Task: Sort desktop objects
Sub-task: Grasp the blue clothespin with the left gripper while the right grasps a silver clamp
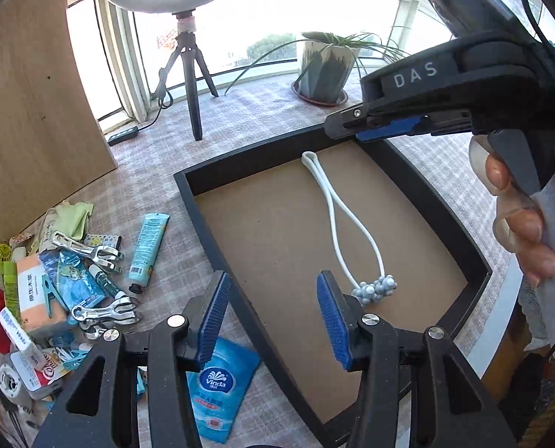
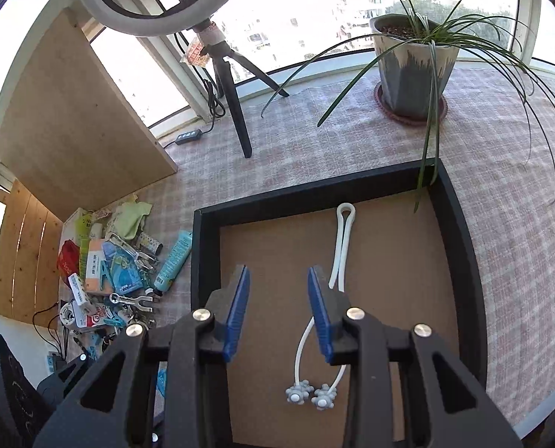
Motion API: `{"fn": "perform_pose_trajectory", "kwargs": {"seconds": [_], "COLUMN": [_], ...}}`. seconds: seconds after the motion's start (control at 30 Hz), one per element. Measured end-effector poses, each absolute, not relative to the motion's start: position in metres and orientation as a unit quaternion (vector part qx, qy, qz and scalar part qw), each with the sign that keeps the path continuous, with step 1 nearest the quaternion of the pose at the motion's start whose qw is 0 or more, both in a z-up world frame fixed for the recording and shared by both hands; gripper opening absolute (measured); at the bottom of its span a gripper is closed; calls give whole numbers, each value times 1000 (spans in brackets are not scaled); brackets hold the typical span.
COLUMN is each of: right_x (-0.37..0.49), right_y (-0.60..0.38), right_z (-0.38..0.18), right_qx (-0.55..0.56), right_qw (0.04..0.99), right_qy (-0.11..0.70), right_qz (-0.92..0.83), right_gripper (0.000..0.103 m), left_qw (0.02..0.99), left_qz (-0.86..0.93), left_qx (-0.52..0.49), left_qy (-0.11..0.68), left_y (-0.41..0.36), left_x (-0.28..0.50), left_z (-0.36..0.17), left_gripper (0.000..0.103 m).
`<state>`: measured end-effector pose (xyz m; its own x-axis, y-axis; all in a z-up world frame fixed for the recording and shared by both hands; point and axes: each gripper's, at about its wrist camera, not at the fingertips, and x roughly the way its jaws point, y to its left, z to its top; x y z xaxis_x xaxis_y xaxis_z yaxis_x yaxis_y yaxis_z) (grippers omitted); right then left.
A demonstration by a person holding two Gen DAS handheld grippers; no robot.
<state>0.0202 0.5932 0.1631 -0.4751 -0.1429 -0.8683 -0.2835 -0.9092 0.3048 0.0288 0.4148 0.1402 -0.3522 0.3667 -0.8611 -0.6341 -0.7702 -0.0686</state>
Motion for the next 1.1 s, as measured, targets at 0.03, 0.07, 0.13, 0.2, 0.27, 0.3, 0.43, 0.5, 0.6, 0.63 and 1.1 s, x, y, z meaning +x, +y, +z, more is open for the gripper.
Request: {"fn": "perform_pose_trajectory", "kwargs": {"seconds": [0.03,0.07,0.13,0.2,0.27,0.3,0.43,0.5,0.6,0.63,1.1], "right_x": [18,15,10,5,2,1,-6,-13,-25,-28,-70], "right_y": [585,576,559,538,519,510,475,457,427,415,325], "right_z": [163,162,161,159,158,156,148,143,131,125,64], "right_qx": [-510,-510,-515,-520,-522,-525,-532,-530,-539,-542,-564], "right_qw": [30,17,-7,-39,-65,-75,-109,-125,-156,-167,-214], "right_qy": [203,196,181,162,140,127,87,71,52,43,-62], "right_qz": [835,837,838,838,839,839,835,836,826,822,795], "right_gripper": [32,32,32,32,32,32,32,32,35,35,48], "left_qw": [297,286,258,226,197,185,139,123,115,114,117], "left_qz": [811,813,815,818,819,819,816,814,807,806,798], "left_qx": [-484,-491,-505,-516,-529,-536,-557,-565,-579,-581,-591], "left_qy": [137,132,124,115,100,92,60,44,13,5,11], "left_y": [402,389,360,329,295,279,222,204,187,184,217], "left_x": [23,18,8,-2,-10,-13,-19,-22,-24,-25,-34], "left_z": [136,132,123,117,110,107,96,91,83,81,62], "left_gripper": [47,47,46,47,47,46,46,46,46,46,61]}}
